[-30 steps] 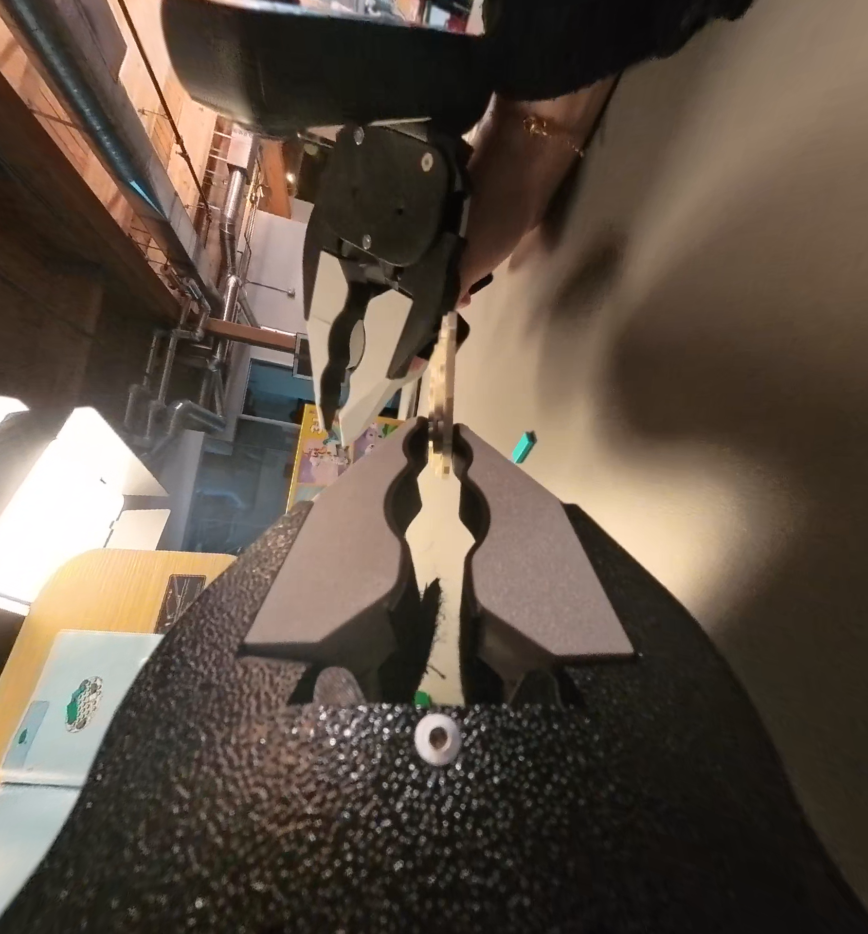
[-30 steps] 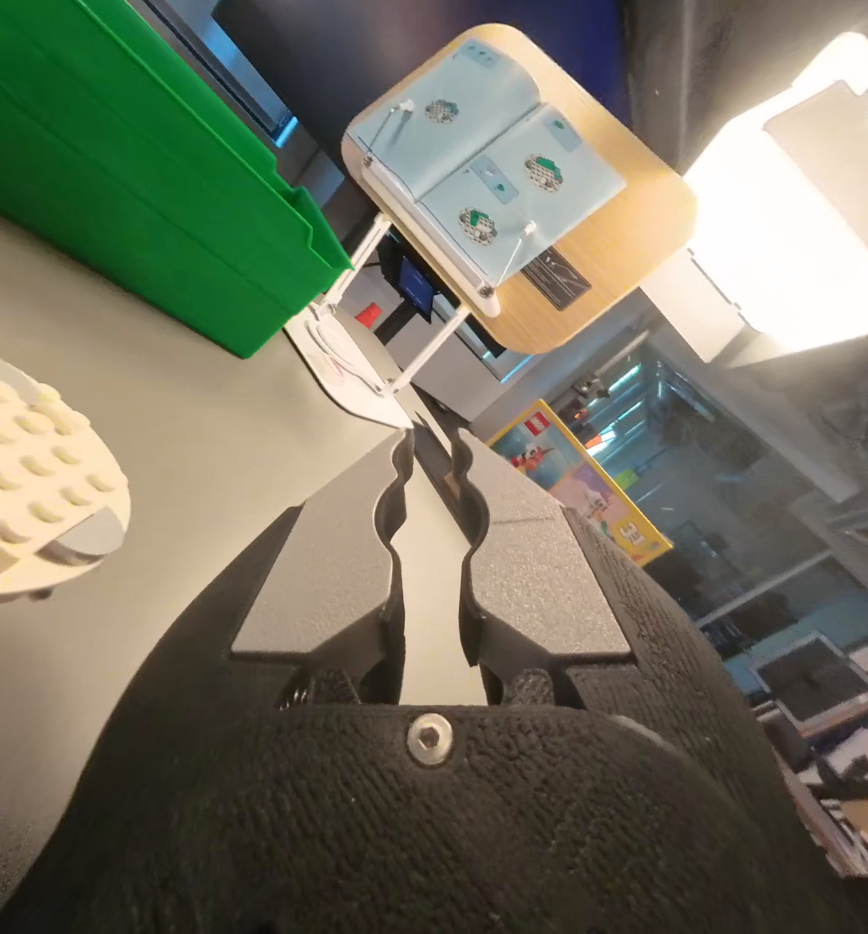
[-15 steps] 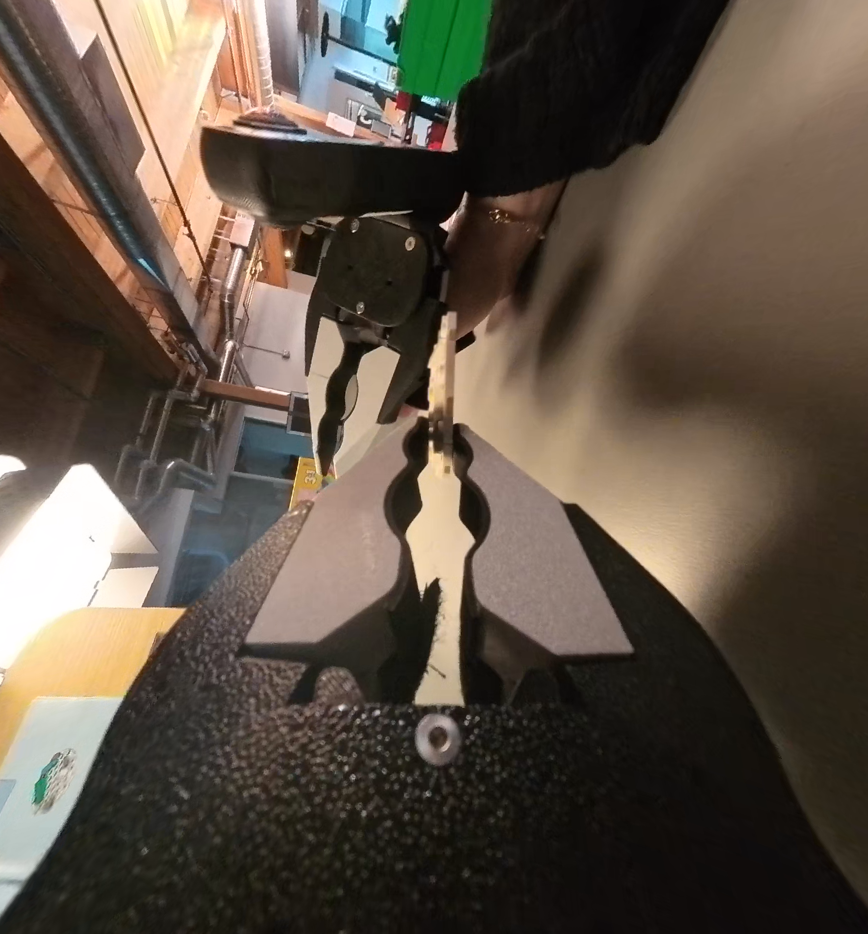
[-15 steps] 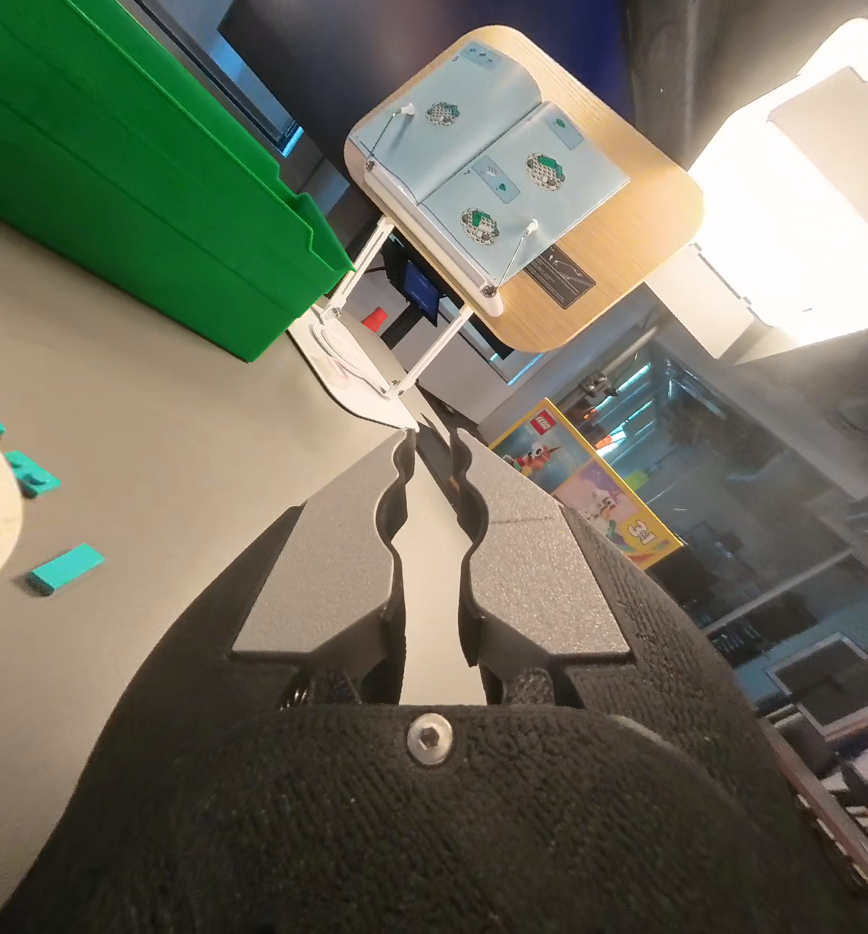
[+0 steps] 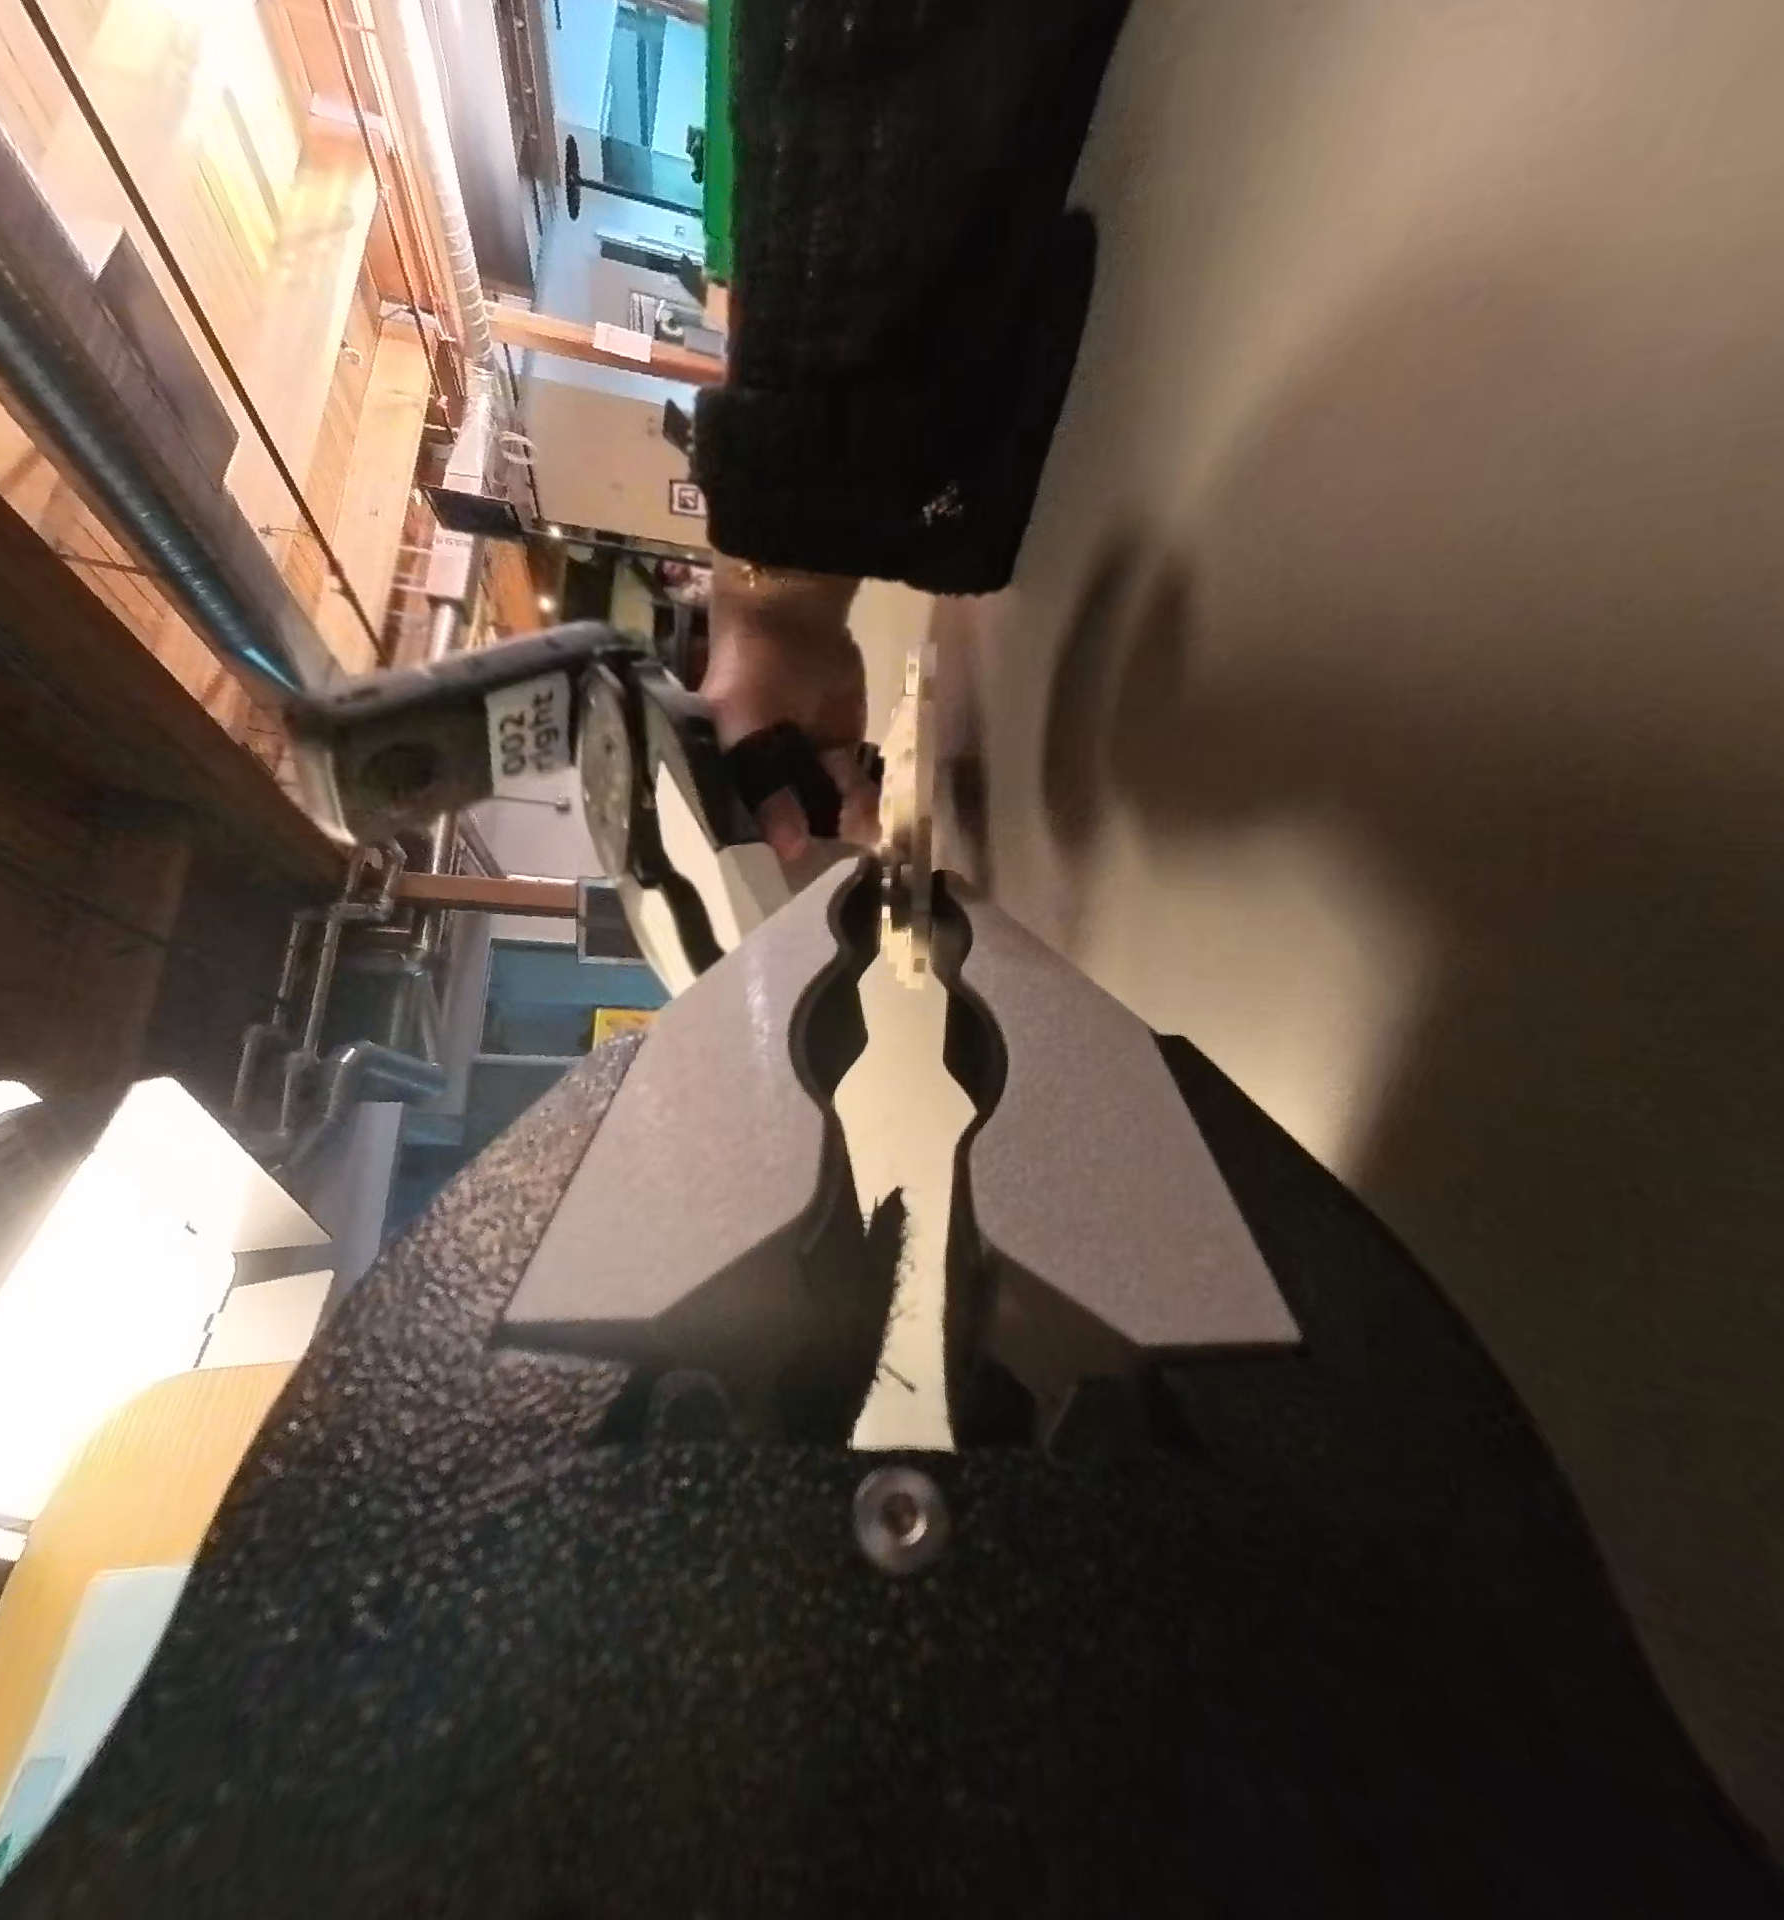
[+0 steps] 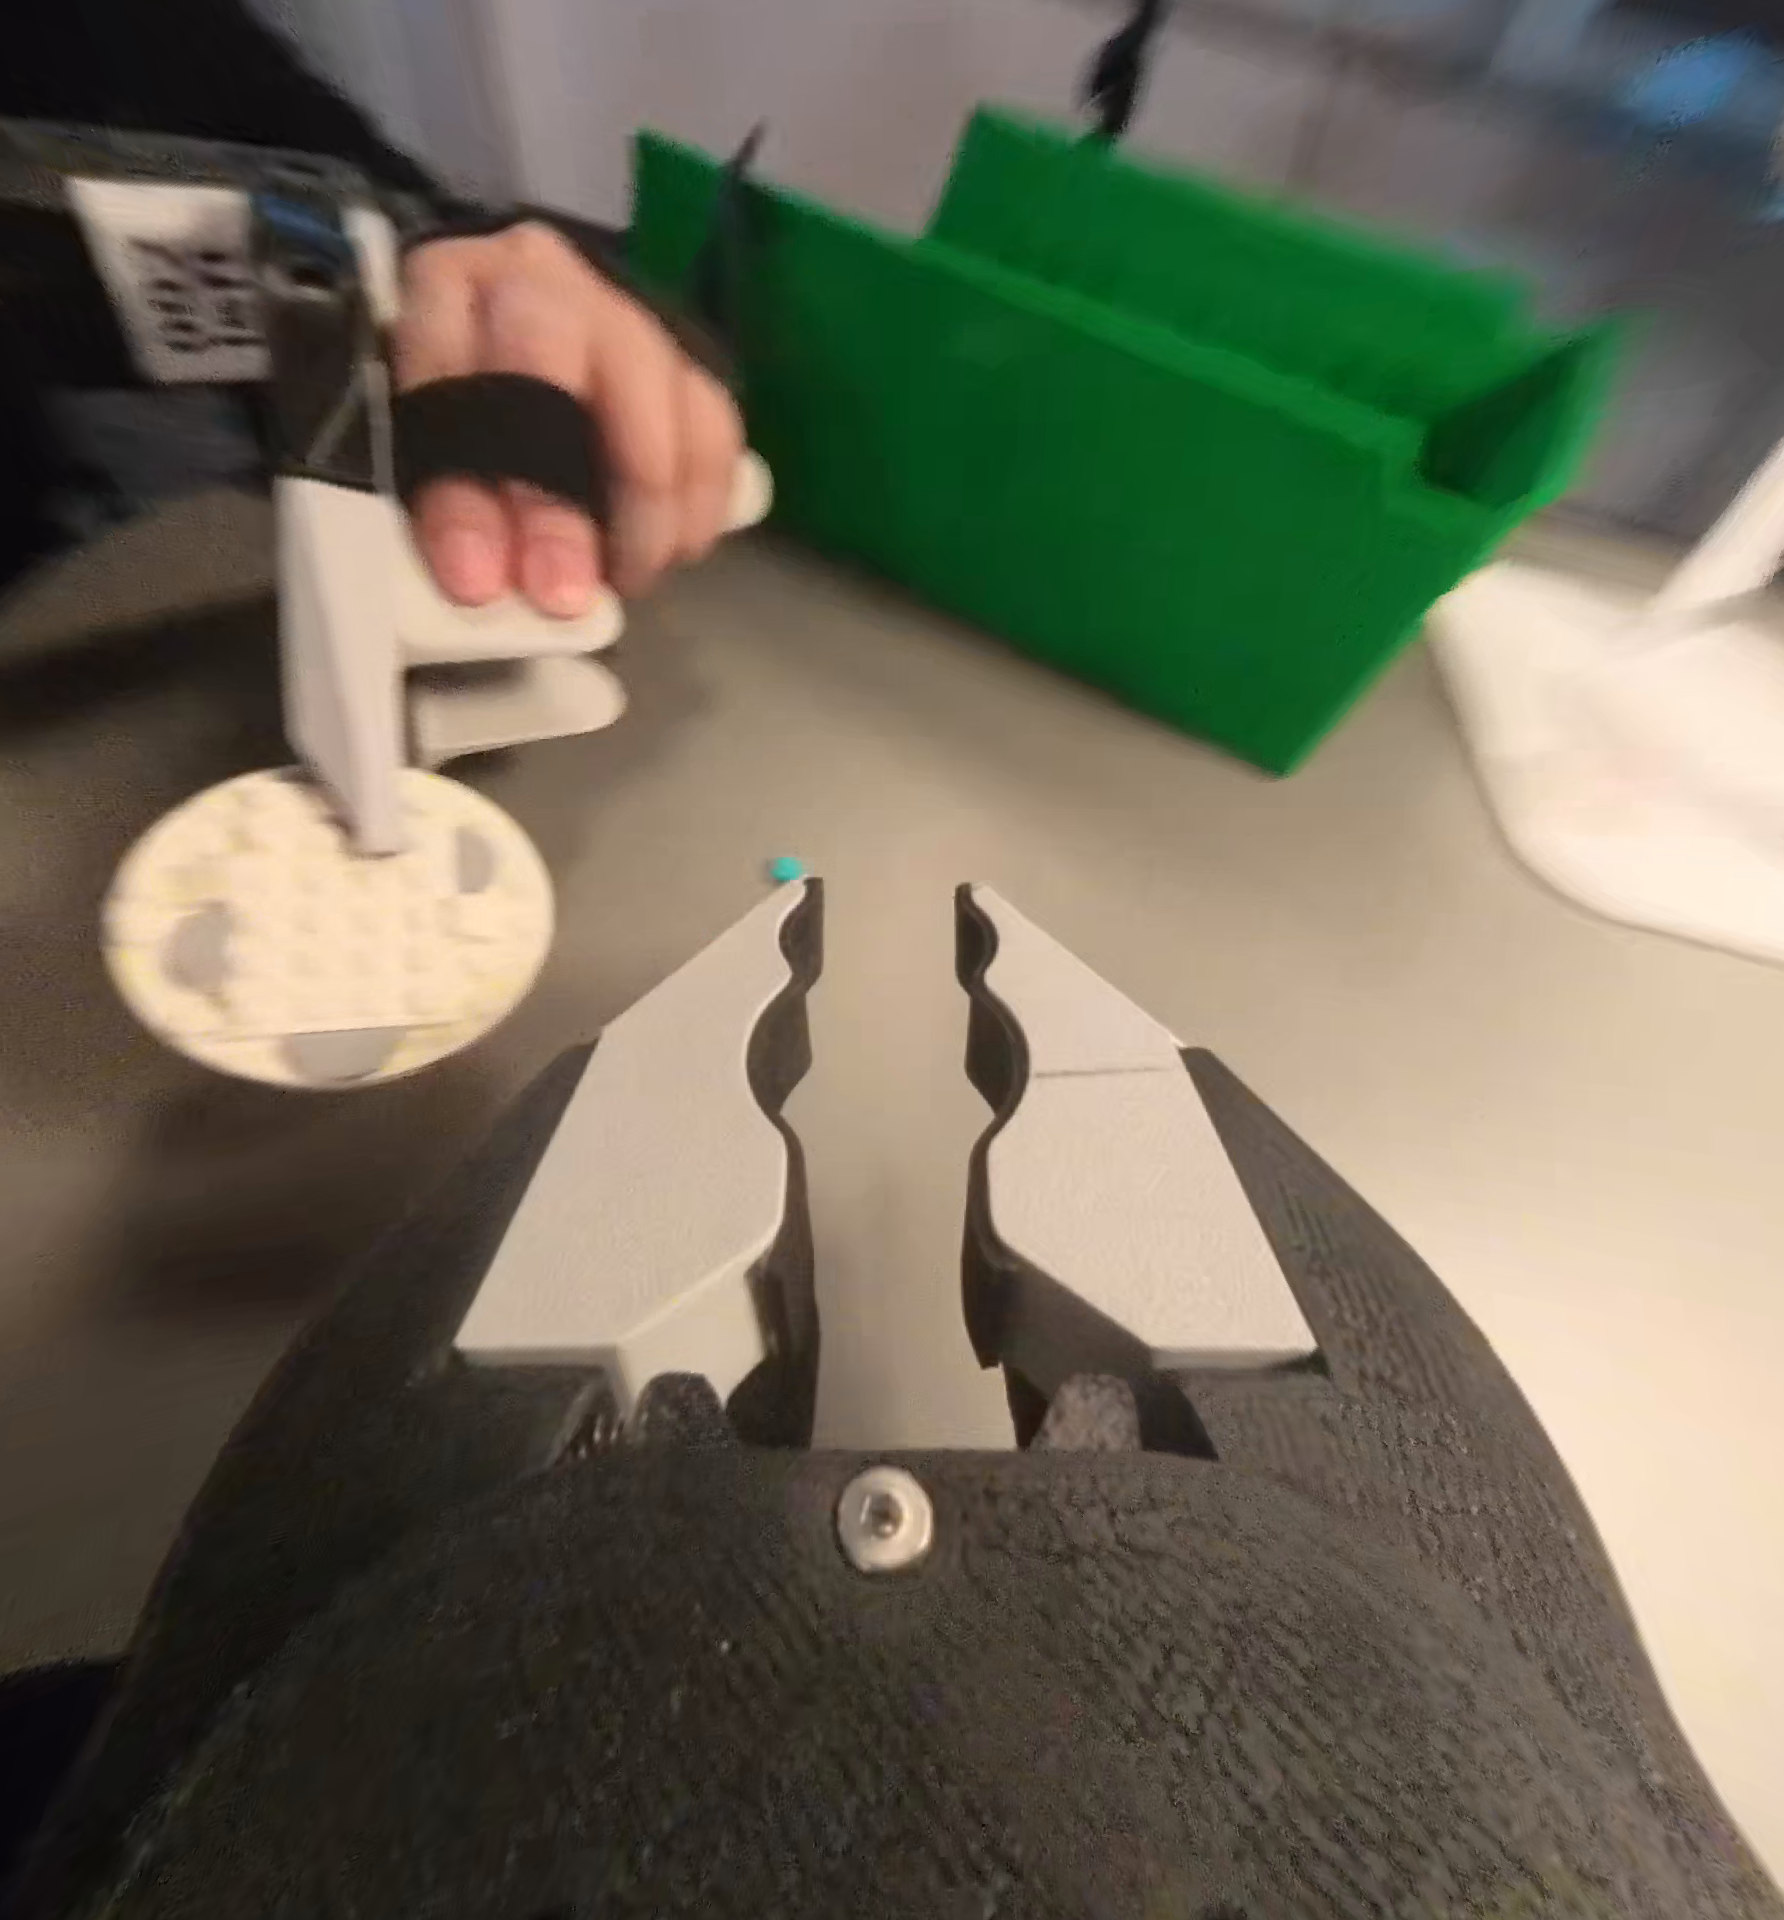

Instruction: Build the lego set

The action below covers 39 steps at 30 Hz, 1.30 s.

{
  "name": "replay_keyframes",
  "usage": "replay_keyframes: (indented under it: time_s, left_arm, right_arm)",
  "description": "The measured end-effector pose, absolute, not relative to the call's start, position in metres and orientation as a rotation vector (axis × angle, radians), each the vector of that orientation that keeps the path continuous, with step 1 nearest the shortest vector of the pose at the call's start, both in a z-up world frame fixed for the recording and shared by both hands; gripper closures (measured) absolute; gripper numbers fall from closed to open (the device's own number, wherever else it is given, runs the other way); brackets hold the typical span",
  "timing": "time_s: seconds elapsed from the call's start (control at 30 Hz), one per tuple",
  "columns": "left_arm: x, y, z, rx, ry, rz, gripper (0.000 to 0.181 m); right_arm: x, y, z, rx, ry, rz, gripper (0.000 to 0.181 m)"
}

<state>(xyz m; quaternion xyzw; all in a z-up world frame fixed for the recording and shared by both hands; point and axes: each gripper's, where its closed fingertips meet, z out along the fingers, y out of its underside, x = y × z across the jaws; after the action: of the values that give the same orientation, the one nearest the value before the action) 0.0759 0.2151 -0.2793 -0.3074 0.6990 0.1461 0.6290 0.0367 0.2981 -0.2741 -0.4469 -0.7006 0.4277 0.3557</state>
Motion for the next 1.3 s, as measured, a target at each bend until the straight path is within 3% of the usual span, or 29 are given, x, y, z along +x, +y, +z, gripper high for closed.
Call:
replay_keyframes:
  time_s: [0.47, 1.17, 1.3]
  left_arm:
    - [0.073, 0.220, -0.280, -0.720, 1.597, 0.344, 0.175]
    - [0.064, 0.231, -0.272, -0.715, 1.549, 0.390, 0.175]
    - [0.063, 0.230, -0.265, -0.688, 1.533, 0.411, 0.175]
  right_arm:
    - [0.022, 0.278, -0.318, -1.157, -2.244, 1.073, 0.166]
    - [0.021, 0.279, -0.321, -1.133, -2.256, 1.013, 0.175]
    - [0.022, 0.286, -0.299, -1.108, -2.224, 0.918, 0.175]
